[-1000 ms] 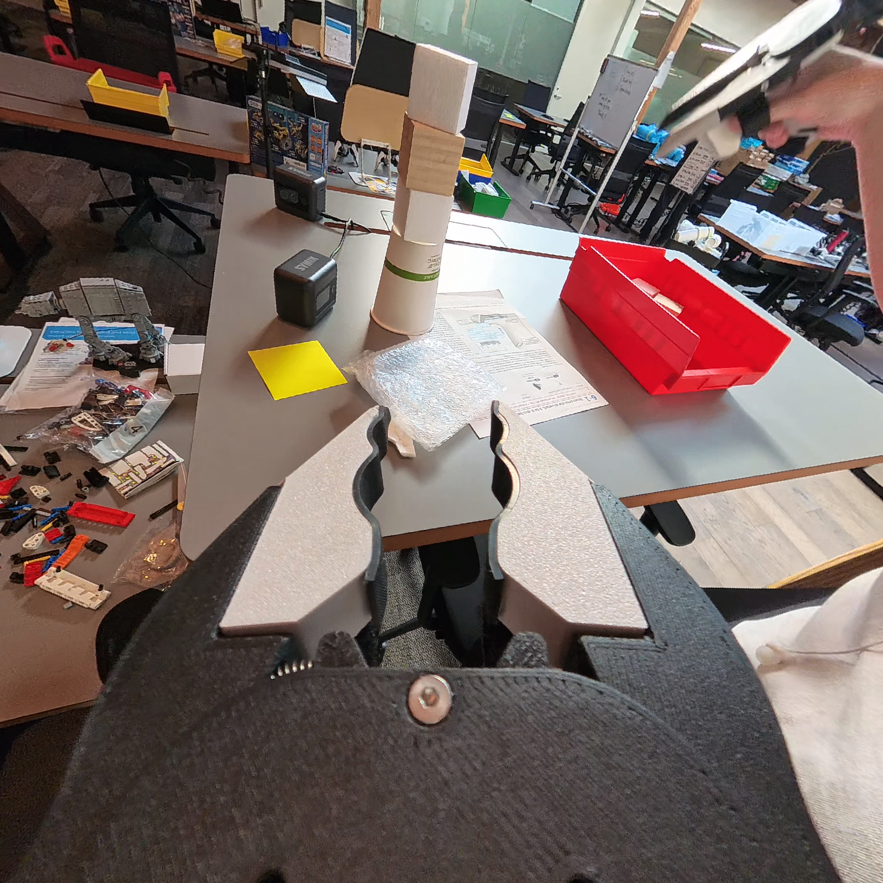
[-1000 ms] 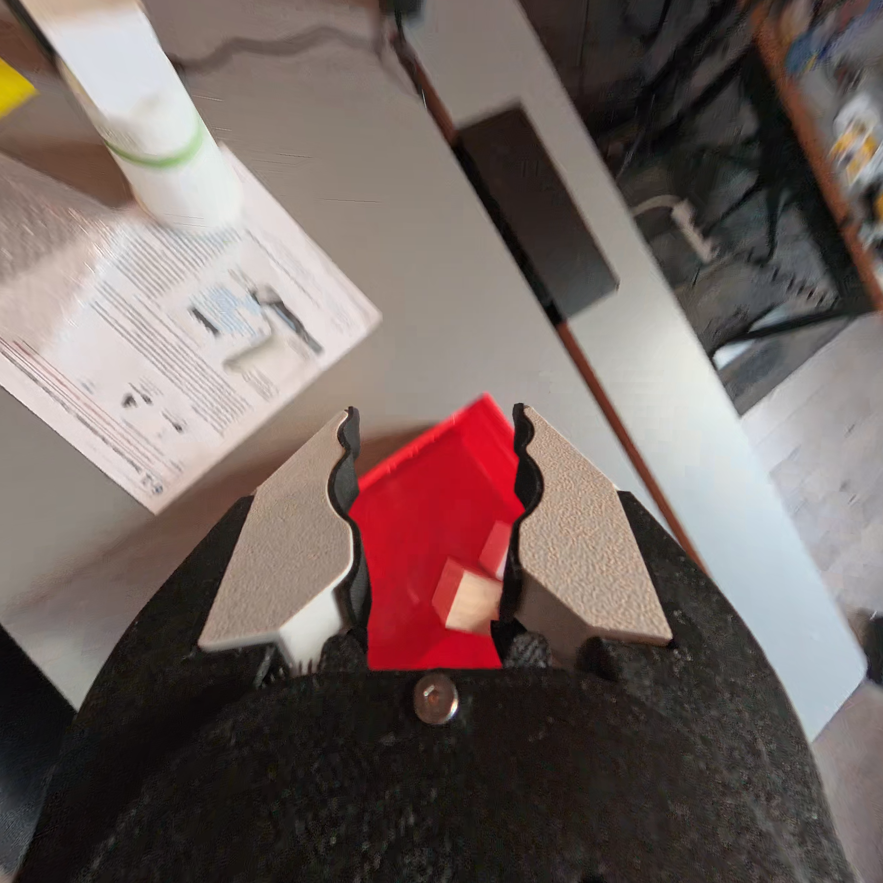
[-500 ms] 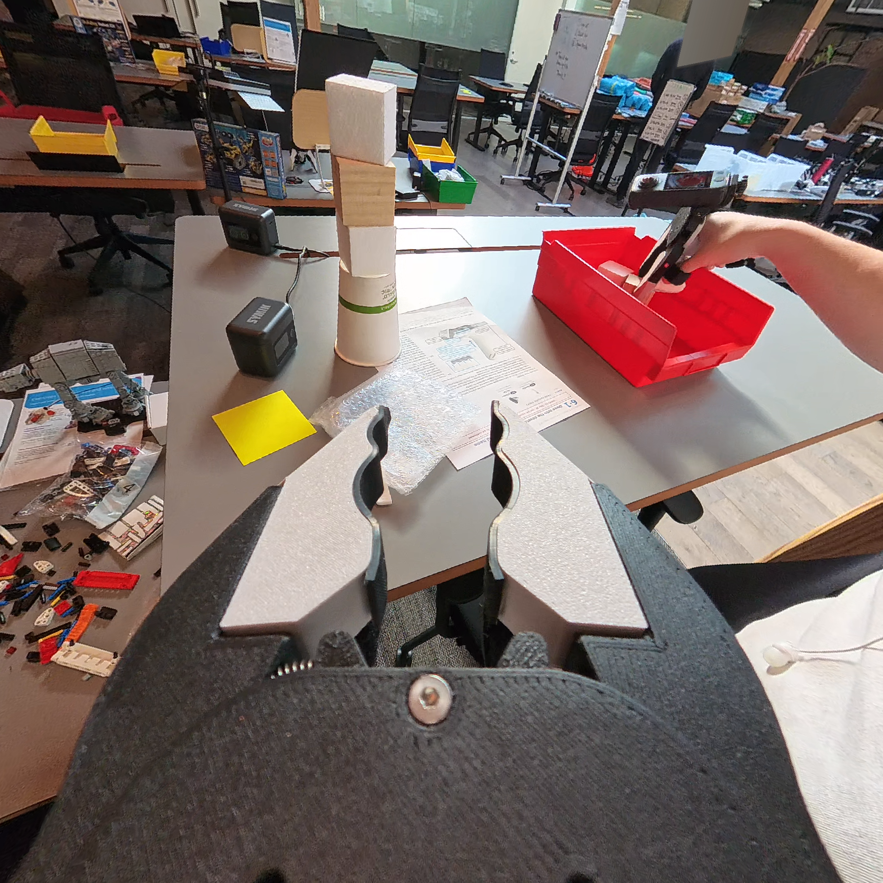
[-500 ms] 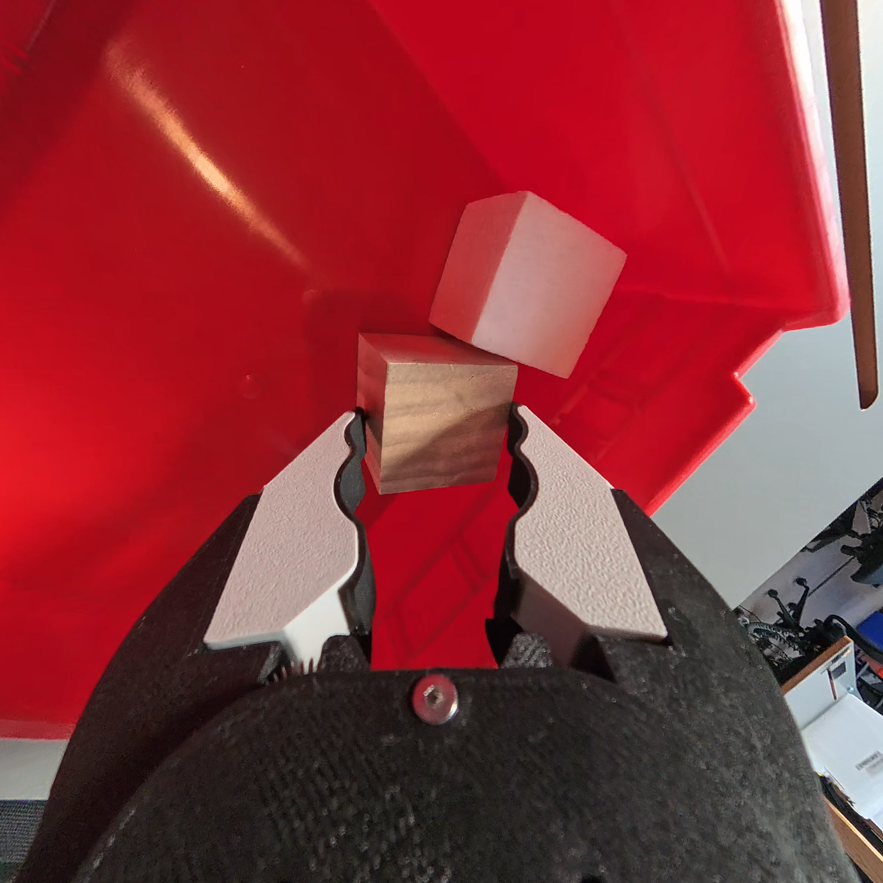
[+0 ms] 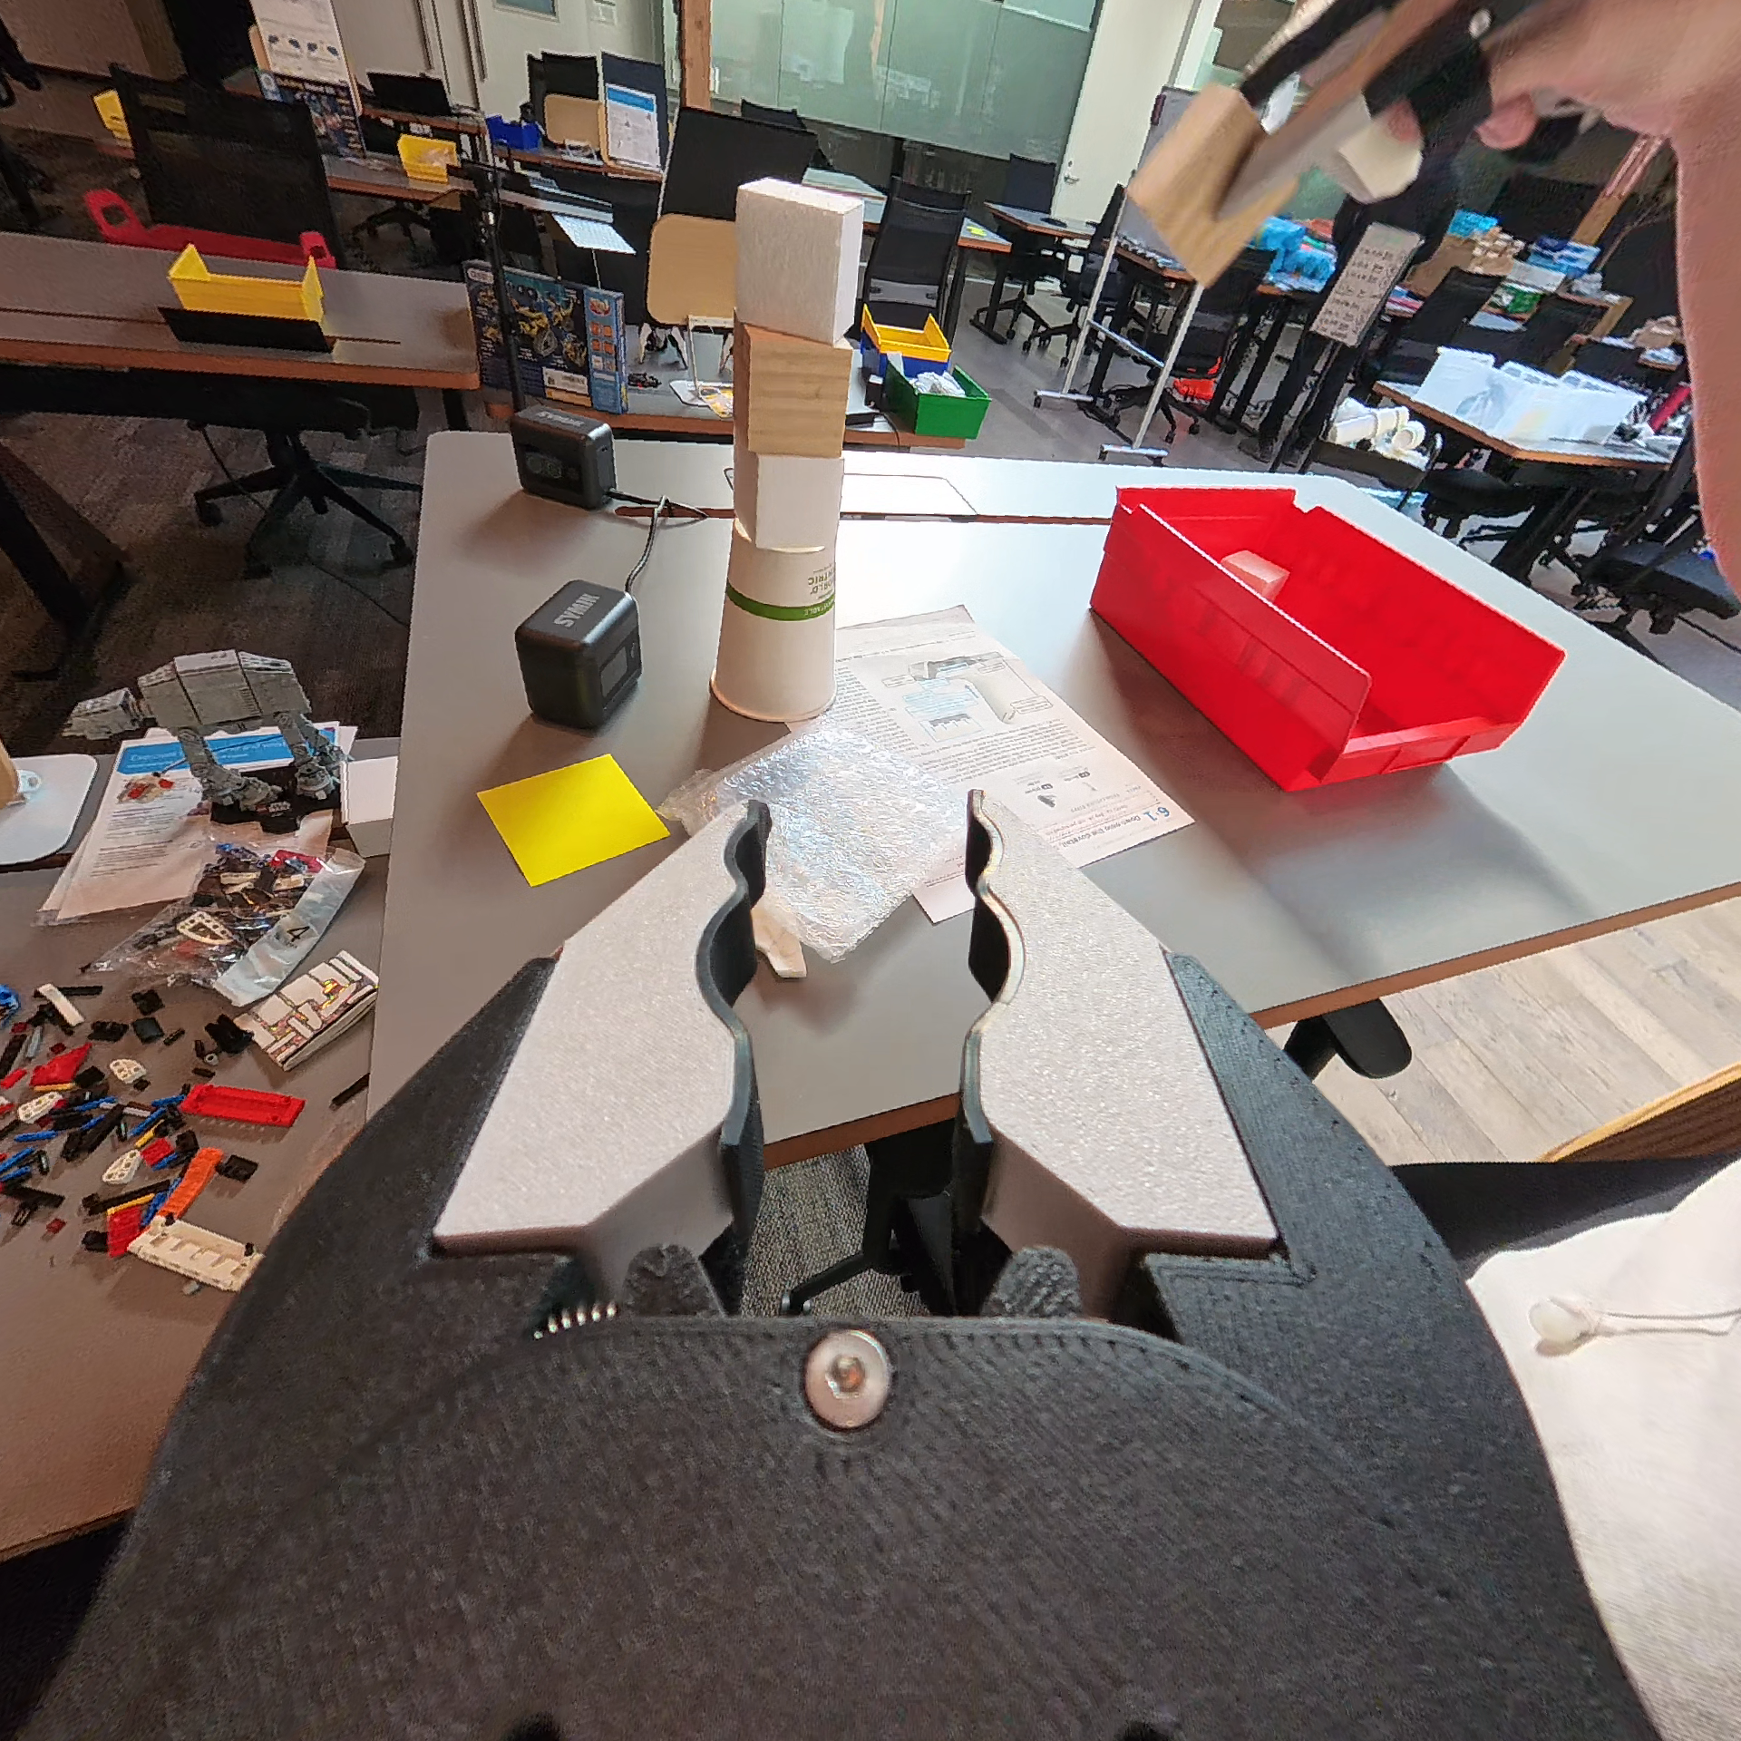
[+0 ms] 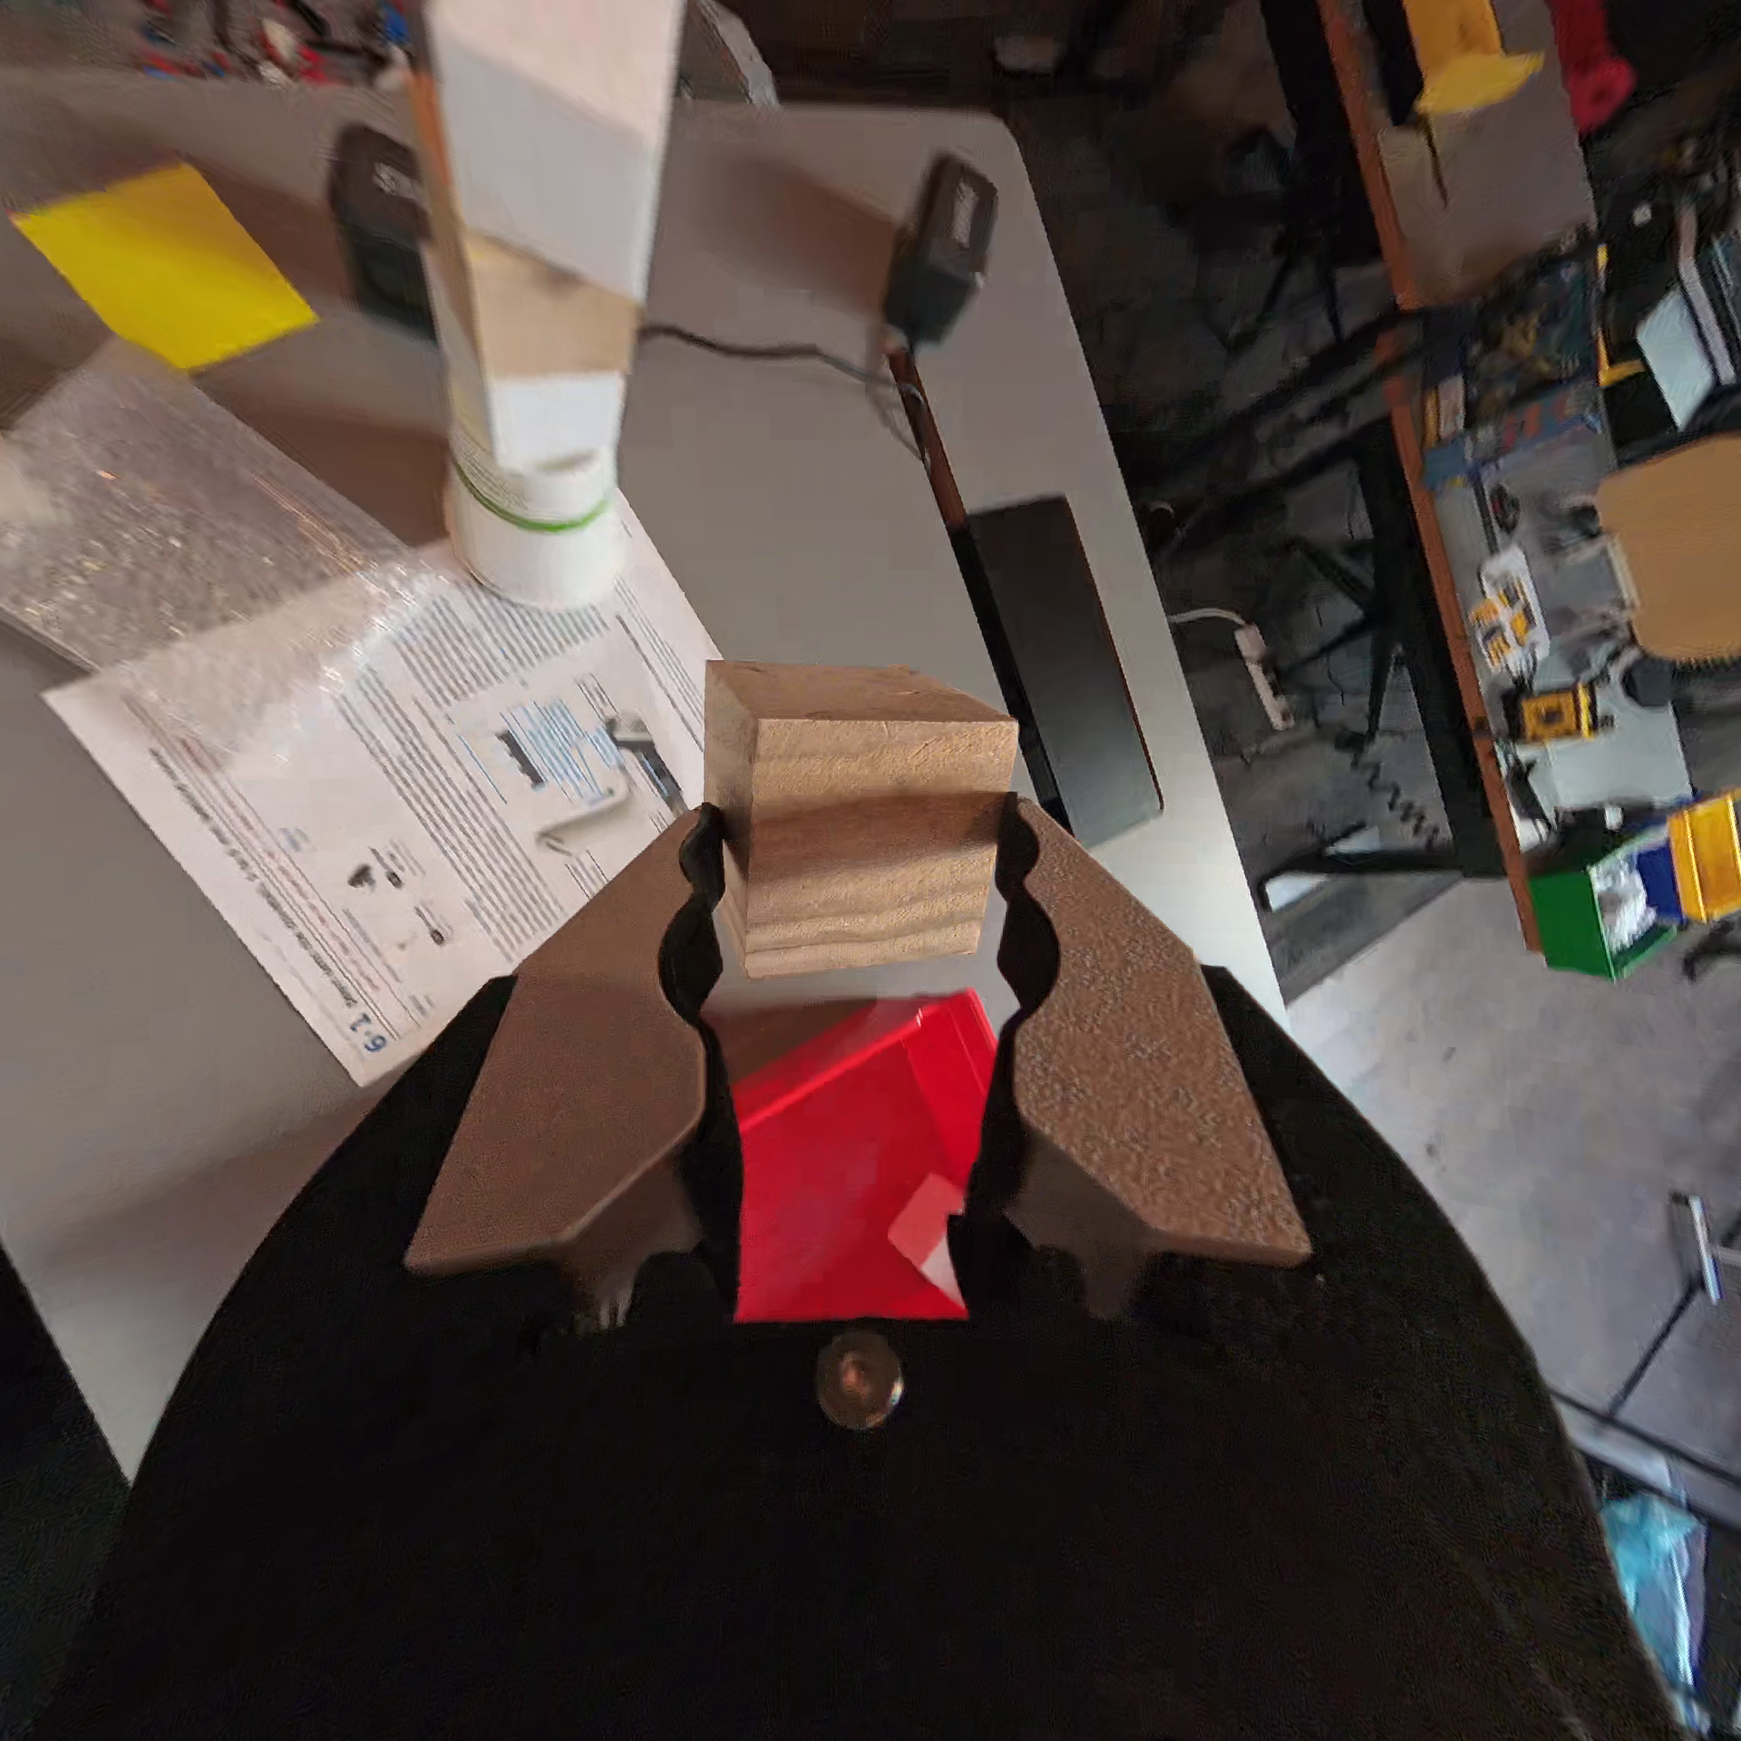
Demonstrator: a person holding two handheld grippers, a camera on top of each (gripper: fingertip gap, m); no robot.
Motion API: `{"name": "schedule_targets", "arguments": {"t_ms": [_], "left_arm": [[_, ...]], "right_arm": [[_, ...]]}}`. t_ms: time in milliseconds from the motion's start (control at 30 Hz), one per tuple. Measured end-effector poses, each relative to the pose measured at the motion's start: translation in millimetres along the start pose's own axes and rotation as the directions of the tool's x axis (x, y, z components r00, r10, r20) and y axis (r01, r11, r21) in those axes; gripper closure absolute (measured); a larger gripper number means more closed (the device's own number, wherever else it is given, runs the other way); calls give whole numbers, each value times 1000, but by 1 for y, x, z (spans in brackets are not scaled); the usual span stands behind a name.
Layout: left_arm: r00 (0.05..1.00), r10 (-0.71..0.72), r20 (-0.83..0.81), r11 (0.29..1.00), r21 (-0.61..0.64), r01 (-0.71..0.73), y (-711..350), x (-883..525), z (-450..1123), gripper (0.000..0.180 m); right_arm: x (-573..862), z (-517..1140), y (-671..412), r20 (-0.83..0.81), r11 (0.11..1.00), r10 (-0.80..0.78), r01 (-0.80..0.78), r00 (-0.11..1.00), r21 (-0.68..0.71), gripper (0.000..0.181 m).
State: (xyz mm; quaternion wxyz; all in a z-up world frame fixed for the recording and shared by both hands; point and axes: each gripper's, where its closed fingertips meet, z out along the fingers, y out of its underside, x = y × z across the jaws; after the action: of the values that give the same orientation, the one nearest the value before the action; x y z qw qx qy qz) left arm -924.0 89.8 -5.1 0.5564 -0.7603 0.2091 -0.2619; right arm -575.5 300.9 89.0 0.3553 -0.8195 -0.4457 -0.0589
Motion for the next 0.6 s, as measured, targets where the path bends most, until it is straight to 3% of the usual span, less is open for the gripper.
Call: {"name": "schedule_targets", "arguments": {"t_ms": [100,233,433,600], "left_arm": [[1000,21,-22,1000,12,-20,-15,0,7,138],[995,89,-33,995,46,-88,-48,5,11,137],[996,88,-12,994,68,-87,-50,7,4,136],[999,30,-18,994,101,-28,-47,0,-8,137]], "right_arm": [[-31,13,-91,134,992,-126,120,983,47,123],[-37,44,-151,158,982,-170,182,973,-60,123],[-41,91,-160,174,938,-196,236,965,-255,123],[-50,101,-162,195,925,-207,256,959,-279,123]]}}
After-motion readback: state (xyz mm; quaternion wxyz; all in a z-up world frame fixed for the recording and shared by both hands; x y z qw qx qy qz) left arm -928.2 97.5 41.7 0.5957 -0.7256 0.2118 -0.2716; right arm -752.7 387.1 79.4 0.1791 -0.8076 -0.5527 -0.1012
